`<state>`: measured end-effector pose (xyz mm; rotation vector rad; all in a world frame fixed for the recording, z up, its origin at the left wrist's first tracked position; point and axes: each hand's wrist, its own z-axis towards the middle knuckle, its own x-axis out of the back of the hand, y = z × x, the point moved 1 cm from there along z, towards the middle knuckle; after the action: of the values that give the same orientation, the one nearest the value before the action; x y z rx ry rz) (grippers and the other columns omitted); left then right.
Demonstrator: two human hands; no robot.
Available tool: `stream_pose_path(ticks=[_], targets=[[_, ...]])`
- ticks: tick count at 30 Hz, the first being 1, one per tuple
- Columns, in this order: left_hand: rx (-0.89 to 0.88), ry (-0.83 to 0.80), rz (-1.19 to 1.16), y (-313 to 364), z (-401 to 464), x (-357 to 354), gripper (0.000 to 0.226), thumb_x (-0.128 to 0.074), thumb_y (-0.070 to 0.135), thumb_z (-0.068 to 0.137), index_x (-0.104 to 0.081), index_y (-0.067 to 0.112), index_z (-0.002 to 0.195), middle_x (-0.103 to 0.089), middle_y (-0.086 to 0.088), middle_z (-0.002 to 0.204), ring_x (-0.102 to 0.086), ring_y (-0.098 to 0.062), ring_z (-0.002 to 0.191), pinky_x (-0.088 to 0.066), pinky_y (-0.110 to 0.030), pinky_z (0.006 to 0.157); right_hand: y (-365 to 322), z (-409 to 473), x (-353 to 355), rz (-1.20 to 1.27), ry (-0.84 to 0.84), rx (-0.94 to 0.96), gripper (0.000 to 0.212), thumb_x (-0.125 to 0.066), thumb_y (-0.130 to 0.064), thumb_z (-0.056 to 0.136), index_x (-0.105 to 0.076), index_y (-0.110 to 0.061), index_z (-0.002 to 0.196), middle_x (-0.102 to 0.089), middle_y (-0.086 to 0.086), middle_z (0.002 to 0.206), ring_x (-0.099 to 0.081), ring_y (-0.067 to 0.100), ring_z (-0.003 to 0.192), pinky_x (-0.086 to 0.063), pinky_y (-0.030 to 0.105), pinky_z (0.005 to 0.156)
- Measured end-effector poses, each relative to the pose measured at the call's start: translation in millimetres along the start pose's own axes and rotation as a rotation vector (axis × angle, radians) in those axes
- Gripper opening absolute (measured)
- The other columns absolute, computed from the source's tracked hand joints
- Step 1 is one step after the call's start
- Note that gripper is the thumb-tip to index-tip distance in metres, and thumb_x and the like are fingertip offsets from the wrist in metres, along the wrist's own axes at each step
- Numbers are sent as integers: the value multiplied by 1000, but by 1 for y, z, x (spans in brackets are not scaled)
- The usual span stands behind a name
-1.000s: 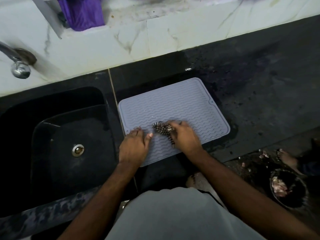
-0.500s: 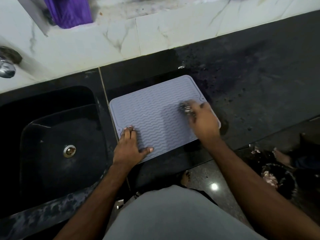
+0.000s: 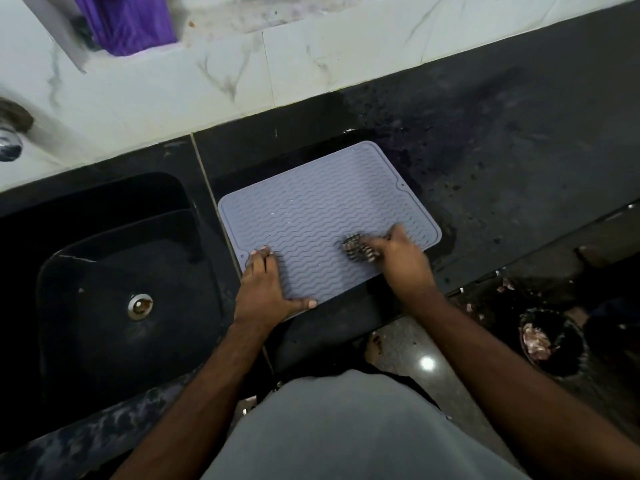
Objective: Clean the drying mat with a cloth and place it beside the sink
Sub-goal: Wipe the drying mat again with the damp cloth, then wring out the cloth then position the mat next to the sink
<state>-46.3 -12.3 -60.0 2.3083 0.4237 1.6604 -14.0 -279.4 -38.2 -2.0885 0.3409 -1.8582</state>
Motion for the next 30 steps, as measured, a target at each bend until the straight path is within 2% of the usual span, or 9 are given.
stream_pose_path(ticks=[2, 5, 8, 14, 18, 21, 25, 28, 30], targets=[[-16, 5, 16, 0, -1, 0, 150, -68, 90, 55, -8, 1, 160, -14, -16, 165, -10, -33, 155, -16, -47, 127, 16, 5, 18, -96, 51, -80, 36, -61, -29, 97, -57, -56, 120, -44, 8, 107, -60, 35, 94, -53, 45, 82], [-45, 11, 40, 0, 1, -2, 144, -69, 88, 58, -13, 2, 159, -16, -19, 164, -12, -36, 153, -12, -48, 127, 31, 12, 37, -322, 172, -194, 28, -56, -20, 98, -61, -27, 125, -40, 13, 112, -61, 39, 84, -51, 44, 70], [-105, 29, 89, 0, 4, -3, 131, -67, 88, 61, -21, 13, 157, -23, -20, 159, -17, -39, 151, -15, -52, 125, 35, 13, 45, -321, 275, -276, 26, -56, -12, 94, -51, -16, 119, -38, 18, 113, -61, 43, 70, -43, 42, 57], [-131, 20, 136, -2, 1, -3, 124, -58, 89, 69, -18, 13, 159, -13, -22, 165, -9, -43, 153, -11, -54, 126, 15, -2, 11, -180, 154, -411, 42, -42, -14, 98, -42, -16, 140, -50, 23, 125, -63, 47, 98, -51, 51, 79], [-130, 7, 130, 0, 0, -1, 126, -61, 87, 68, -18, 11, 159, -11, -23, 166, -6, -42, 154, -7, -52, 126, -45, -22, -17, -90, 85, -306, 37, -50, -14, 94, -47, -11, 131, -61, 21, 114, -64, 42, 99, -53, 46, 76], [-121, -61, -81, -1, 1, 6, 137, -79, 77, 60, -14, 12, 160, -8, -21, 166, -3, -38, 154, -7, -49, 127, -91, -45, -33, 32, 0, -188, 40, -60, -18, 88, -54, -15, 128, -67, 18, 109, -65, 38, 101, -52, 42, 81], [-240, -226, -414, -22, 2, 31, 148, -101, 44, 47, -10, 19, 163, -14, -11, 166, -9, -23, 155, -16, -39, 127, -118, -54, -30, 288, -247, 28, 44, -78, -25, 80, -68, -19, 123, -73, 6, 114, -67, 22, 107, -51, 31, 92], [-310, -205, -632, -37, -12, 44, 119, -100, 39, 50, -41, 20, 152, -39, -3, 157, -31, -15, 149, -23, -18, 118, -128, -48, -16, 467, -346, 134, 38, -80, -21, 82, -69, -14, 119, -74, 2, 107, -68, 12, 99, -53, 29, 90], [-292, -159, -850, -43, -20, 51, 87, -95, 35, 55, -61, 18, 133, -61, -5, 139, -55, -22, 134, -38, -22, 113, -138, -41, -4, 592, -343, 155, 32, -77, -20, 87, -68, -12, 117, -74, 5, 104, -69, 11, 93, -56, 33, 87]])
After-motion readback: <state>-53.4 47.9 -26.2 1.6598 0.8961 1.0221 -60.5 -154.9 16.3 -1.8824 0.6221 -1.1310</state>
